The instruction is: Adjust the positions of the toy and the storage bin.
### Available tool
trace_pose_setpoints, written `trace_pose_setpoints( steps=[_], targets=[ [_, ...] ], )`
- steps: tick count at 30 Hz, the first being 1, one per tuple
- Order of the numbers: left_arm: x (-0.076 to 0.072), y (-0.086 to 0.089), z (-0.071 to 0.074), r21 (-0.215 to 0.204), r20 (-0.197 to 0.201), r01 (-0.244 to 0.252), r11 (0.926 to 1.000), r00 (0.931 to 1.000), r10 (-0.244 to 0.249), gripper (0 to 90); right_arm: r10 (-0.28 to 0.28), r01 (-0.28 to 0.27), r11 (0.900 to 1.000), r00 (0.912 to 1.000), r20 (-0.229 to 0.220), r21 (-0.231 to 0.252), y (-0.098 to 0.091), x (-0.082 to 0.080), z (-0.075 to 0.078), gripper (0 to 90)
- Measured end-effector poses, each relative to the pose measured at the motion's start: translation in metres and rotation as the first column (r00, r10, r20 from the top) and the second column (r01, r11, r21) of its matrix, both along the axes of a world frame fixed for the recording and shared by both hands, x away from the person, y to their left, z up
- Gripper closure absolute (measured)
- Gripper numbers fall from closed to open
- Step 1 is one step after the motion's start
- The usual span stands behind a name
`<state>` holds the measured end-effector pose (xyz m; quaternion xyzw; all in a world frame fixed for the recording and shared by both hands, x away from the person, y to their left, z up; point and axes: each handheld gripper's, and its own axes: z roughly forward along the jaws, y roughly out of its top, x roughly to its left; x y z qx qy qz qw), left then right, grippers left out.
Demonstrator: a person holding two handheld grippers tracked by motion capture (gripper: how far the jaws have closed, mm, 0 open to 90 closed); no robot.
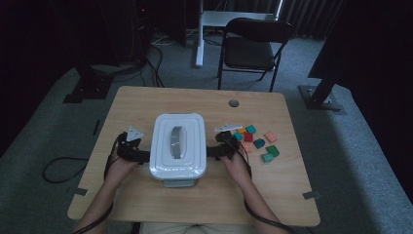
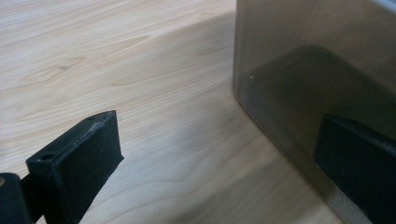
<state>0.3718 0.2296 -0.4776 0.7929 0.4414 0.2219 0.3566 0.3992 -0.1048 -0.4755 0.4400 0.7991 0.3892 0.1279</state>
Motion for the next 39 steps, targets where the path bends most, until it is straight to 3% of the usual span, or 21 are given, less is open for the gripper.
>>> trace_pose_setpoints(
  steps=[7,15,19,22,27,32,39],
  targets=[
    [-0.009,-0.025,0.004,0.006,0.002,0.048,0.9988,0.9989,-0.048,1.4,-0.011,0.011,0.9996,0.9999,-0.001,-0.027,-0.029,-0.020,0.002,14.8],
    [-0.023,-0.045,0.005,-0.001,0.005,0.093,0.9957,0.9957,-0.093,1.4,-0.027,0.027,0.9989,0.9996,0.001,-0.039,-0.049,-0.043,0.002,14.9],
    [-0.027,-0.049,0.006,0.012,0.007,0.110,0.9939,0.9939,-0.110,1.4,-0.030,0.030,0.9994,0.9995,-0.007,-0.015,-0.057,-0.049,0.000,14.9],
    [-0.031,-0.053,0.007,0.006,0.006,0.120,0.9927,0.9927,-0.121,1.4,-0.030,0.030,0.9995,0.9994,-0.019,-0.005,-0.060,-0.052,-0.001,14.9],
    [-0.036,-0.057,0.009,0.005,0.007,0.134,0.9909,0.9909,-0.135,1.4,-0.037,0.037,0.9992,0.9993,0.004,-0.018,-0.063,-0.061,-0.003,15.4],
    [-0.039,-0.061,0.006,0.000,-0.002,0.139,0.9903,0.9903,-0.139,1.4,-0.037,0.037,0.9992,0.9993,0.002,0.010,-0.070,-0.067,-0.005,15.4],
    [-0.038,-0.067,0.005,0.001,-0.004,0.150,0.9887,0.9887,-0.150,1.5,-0.039,0.039,0.9992,0.9990,0.022,-0.006,-0.075,-0.077,-0.003,15.4]
  ],
)
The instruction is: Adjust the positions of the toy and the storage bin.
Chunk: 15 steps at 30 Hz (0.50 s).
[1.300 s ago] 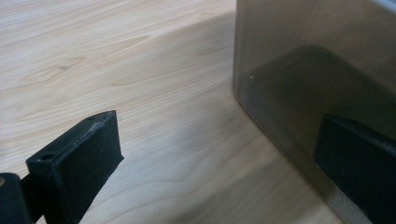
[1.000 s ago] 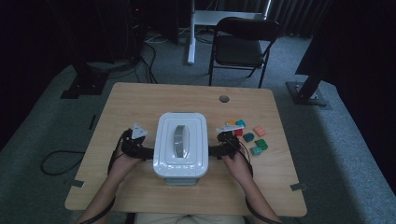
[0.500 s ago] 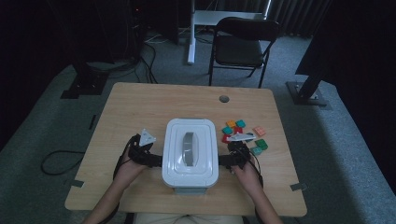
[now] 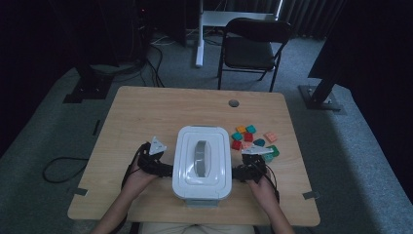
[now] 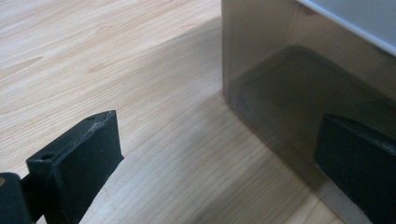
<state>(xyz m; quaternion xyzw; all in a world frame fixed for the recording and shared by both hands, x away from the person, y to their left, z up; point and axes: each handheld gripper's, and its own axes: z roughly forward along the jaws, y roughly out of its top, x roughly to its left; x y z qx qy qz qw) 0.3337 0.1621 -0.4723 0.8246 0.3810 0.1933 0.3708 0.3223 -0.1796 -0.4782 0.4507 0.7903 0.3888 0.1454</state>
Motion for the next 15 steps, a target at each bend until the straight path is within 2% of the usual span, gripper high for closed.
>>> trace_pose_setpoints(
  steps=[9,12,15],
  targets=[
    [-0.003,-0.007,-0.002,-0.007,-0.010,0.025,0.9997,0.9996,-0.025,1.4,-0.010,0.010,0.9999,1.0000,0.001,0.004,-0.011,-0.004,0.000,15.3],
    [-0.002,-0.004,-0.006,-0.039,-0.016,0.036,0.9986,0.9992,-0.037,1.4,-0.008,0.008,0.9999,0.9996,0.029,0.013,-0.015,-0.006,-0.001,11.9],
    [-0.002,0.003,-0.009,-0.084,0.021,0.046,0.9954,0.9988,-0.045,1.4,-0.015,0.014,0.9998,0.9993,0.035,0.011,-0.022,-0.008,-0.005,12.1]
  ],
)
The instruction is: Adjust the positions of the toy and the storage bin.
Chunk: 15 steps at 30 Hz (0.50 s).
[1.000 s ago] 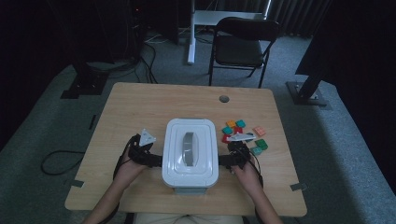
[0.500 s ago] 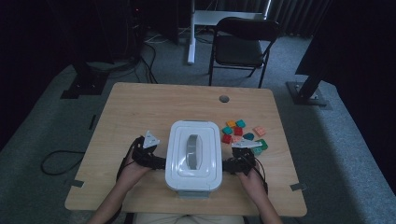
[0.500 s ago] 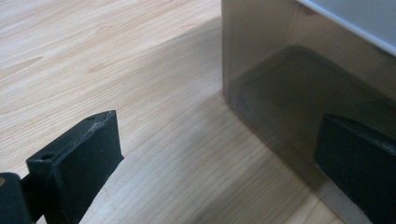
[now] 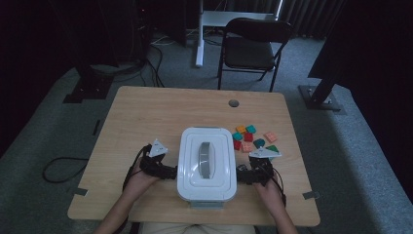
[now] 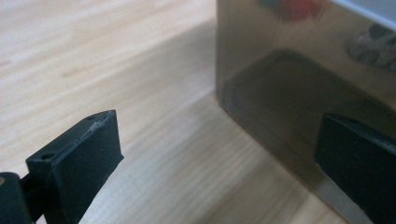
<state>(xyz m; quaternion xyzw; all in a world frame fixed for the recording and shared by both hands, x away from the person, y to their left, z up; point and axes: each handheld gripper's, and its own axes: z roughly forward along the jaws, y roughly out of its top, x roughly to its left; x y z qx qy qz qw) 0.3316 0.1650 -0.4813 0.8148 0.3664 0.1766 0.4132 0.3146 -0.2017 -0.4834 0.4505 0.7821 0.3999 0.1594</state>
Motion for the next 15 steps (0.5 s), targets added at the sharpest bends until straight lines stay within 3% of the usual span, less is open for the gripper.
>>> trace_pose_setpoints(
  steps=[3,4,6,10,14,15],
  targets=[
    [0.000,0.006,-0.004,0.008,0.024,0.002,1.0000,0.9997,-0.002,1.4,-0.034,0.035,0.9994,0.9989,0.031,-0.005,-0.009,-0.003,-0.003,12.6],
    [0.000,0.008,-0.005,0.026,0.011,-0.003,0.9996,0.9999,0.002,1.4,-0.037,0.037,0.9993,0.9988,0.030,0.001,-0.013,-0.004,-0.003,12.6],
    [0.000,0.013,-0.006,0.022,-0.023,-0.017,0.9996,0.9996,0.018,1.3,-0.040,0.039,0.9992,0.9985,0.038,0.010,-0.020,-0.007,-0.004,12.6],
    [-0.002,0.021,-0.004,0.071,-0.100,-0.074,0.9947,0.9917,0.081,1.3,-0.072,0.072,0.9974,0.9959,0.055,-0.002,-0.035,-0.013,-0.007,12.8],
    [-0.005,0.031,-0.001,0.047,-0.128,-0.093,0.9945,0.9869,0.098,1.4,-0.109,0.109,0.9940,0.9932,0.040,-0.002,-0.049,-0.015,-0.011,13.4],
    [-0.006,0.032,0.000,0.044,-0.126,-0.096,0.9944,0.9869,0.101,1.4,-0.127,0.128,0.9915,0.9912,0.037,-0.021,-0.060,-0.016,-0.017,13.3]
  ],
)
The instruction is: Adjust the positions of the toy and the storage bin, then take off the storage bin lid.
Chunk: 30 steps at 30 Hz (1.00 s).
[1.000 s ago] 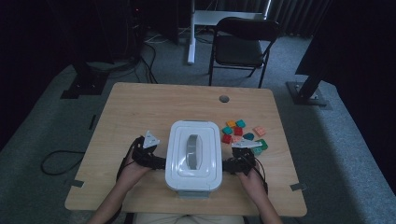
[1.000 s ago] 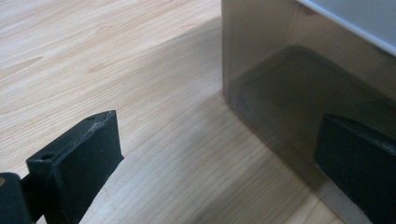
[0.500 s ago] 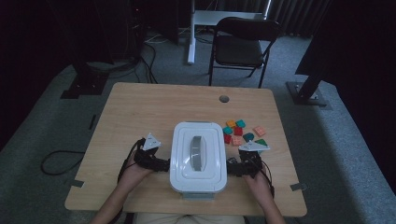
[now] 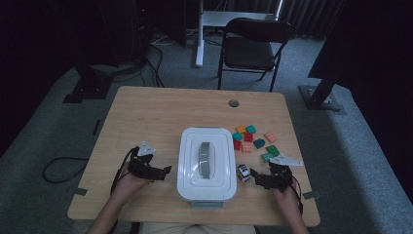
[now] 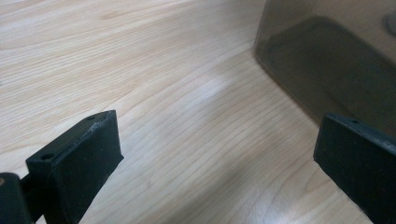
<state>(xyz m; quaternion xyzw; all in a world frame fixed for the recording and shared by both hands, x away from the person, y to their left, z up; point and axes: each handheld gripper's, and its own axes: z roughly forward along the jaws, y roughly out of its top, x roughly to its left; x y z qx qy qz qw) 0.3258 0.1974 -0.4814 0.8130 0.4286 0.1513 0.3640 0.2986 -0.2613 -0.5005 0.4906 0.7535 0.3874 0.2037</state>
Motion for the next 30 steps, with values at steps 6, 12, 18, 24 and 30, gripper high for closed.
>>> trace_pose_setpoints(
  steps=[6,12,18,24,30],
  targets=[
    [-0.013,0.009,0.022,-0.037,0.031,-0.006,0.9993,0.9995,0.007,1.4,-0.003,0.002,0.9988,0.9997,-0.023,-0.050,-0.016,-0.006,-0.015,13.2],
    [-0.031,0.001,0.052,-0.082,0.084,0.086,0.9929,0.9933,-0.079,1.3,-0.017,0.013,0.9960,0.9986,-0.049,-0.088,-0.026,-0.011,-0.027,12.7],
    [-0.042,-0.016,0.075,-0.073,0.113,0.123,0.9897,0.9870,-0.114,1.3,-0.025,0.019,0.9947,0.9982,-0.054,-0.101,-0.030,-0.011,-0.028,12.5],
    [-0.046,-0.036,0.090,-0.092,0.122,0.180,0.9794,0.9782,-0.168,1.4,0.012,-0.017,0.9947,0.9987,-0.049,-0.101,-0.030,-0.013,-0.028,14.0],
    [-0.048,-0.058,0.096,-0.104,0.121,0.250,0.9626,0.9638,-0.237,1.4,0.014,-0.019,0.9947,0.9986,-0.051,-0.101,-0.030,-0.014,-0.028,13.6]
  ],
)
